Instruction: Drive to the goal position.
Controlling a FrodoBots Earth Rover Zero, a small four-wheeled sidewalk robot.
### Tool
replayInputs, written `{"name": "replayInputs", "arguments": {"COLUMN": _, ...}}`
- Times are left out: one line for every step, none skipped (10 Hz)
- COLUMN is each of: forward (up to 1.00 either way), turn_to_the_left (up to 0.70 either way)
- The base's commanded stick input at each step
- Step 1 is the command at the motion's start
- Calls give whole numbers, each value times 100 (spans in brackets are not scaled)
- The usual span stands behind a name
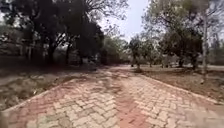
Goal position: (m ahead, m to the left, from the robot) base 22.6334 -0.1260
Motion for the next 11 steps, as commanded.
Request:
{"name": "replayInputs", "arguments": {"forward": 70, "turn_to_the_left": 0}}
{"name": "replayInputs", "arguments": {"forward": 70, "turn_to_the_left": 0}}
{"name": "replayInputs", "arguments": {"forward": 70, "turn_to_the_left": 0}}
{"name": "replayInputs", "arguments": {"forward": 70, "turn_to_the_left": 0}}
{"name": "replayInputs", "arguments": {"forward": 70, "turn_to_the_left": 0}}
{"name": "replayInputs", "arguments": {"forward": 70, "turn_to_the_left": 0}}
{"name": "replayInputs", "arguments": {"forward": 70, "turn_to_the_left": 0}}
{"name": "replayInputs", "arguments": {"forward": 70, "turn_to_the_left": 0}}
{"name": "replayInputs", "arguments": {"forward": 70, "turn_to_the_left": 0}}
{"name": "replayInputs", "arguments": {"forward": 70, "turn_to_the_left": 0}}
{"name": "replayInputs", "arguments": {"forward": 70, "turn_to_the_left": 0}}
